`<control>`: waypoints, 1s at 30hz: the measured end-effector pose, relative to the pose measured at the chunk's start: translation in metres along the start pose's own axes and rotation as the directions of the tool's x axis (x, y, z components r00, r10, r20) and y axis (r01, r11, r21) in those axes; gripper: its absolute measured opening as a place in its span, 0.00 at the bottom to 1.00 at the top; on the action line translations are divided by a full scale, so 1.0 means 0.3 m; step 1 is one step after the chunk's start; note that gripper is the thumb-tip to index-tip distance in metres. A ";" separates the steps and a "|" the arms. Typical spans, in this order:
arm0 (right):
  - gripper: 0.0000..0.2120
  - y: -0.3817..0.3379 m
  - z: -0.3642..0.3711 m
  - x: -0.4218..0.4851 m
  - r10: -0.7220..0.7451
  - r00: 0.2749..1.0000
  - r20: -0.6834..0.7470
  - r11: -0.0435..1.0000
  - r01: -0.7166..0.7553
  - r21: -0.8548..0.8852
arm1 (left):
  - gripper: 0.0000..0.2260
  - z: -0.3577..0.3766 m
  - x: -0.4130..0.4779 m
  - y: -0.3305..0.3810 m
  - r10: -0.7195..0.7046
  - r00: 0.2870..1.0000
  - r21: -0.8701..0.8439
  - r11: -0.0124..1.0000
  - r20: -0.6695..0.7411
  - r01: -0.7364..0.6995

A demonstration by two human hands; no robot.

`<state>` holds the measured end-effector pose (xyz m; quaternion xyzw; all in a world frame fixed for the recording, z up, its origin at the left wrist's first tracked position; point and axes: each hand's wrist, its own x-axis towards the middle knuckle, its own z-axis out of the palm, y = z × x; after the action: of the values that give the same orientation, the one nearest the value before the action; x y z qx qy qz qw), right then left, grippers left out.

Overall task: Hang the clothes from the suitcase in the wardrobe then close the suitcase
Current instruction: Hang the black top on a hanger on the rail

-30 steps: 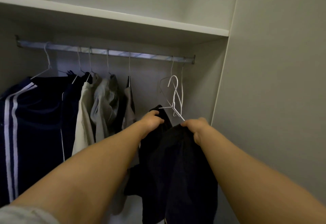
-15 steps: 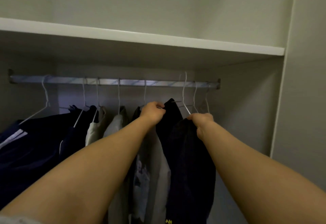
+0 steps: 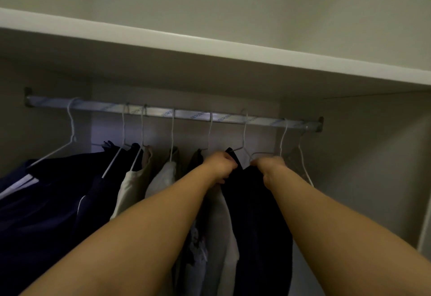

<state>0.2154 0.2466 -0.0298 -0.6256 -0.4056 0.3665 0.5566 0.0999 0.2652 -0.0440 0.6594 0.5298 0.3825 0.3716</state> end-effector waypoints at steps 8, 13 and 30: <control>0.28 0.050 0.017 0.024 0.020 0.997 0.072 1.000 -0.021 0.013 | 0.12 0.037 0.040 -0.030 -0.003 0.998 0.070 0.998 -0.065 0.008; 0.24 0.069 0.020 0.031 0.041 0.992 0.121 0.999 -0.040 -0.007 | 0.20 0.054 0.042 -0.046 -0.010 0.991 0.128 0.991 -0.136 0.028; 0.23 0.041 0.007 0.024 -0.056 0.995 0.085 0.996 0.062 -0.063 | 0.07 0.031 -0.014 -0.041 0.016 0.970 0.187 0.982 -0.241 0.030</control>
<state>0.2176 0.2536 -0.0422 -0.6154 -0.4586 0.3621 0.5290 0.1025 0.2622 -0.0594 0.6385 0.6072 0.4067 0.2414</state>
